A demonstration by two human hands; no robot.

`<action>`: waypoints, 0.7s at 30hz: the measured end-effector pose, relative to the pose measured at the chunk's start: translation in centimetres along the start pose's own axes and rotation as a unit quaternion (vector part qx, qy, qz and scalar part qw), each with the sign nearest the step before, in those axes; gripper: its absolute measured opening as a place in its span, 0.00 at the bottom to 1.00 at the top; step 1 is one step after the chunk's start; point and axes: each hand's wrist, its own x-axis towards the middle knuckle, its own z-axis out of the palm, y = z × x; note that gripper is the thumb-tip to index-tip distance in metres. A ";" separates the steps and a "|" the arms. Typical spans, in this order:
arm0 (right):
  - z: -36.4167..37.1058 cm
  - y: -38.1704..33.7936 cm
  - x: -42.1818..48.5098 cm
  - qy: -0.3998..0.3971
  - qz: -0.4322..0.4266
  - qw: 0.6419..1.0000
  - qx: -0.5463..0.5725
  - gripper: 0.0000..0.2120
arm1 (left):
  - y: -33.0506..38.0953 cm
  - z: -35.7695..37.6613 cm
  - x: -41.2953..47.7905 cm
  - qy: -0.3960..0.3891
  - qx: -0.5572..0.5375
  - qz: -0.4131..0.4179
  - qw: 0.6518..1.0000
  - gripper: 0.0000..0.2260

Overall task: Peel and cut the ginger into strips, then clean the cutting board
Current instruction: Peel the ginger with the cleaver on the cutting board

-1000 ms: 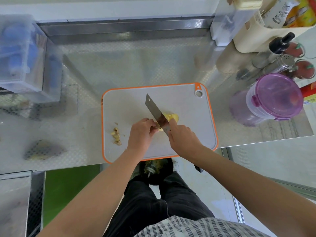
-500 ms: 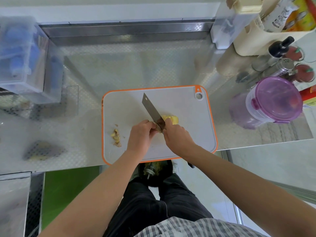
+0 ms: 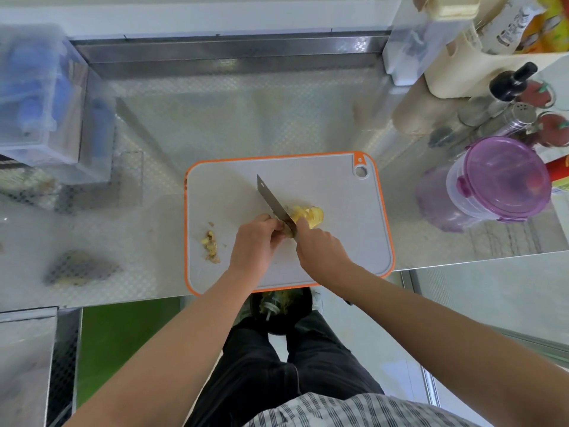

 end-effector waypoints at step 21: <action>-2.5 1.1 -2.3 0.034 -0.043 0.998 0.029 0.13 | -0.1 0.2 -1.0 0.034 -0.005 -0.045 0.998 0.05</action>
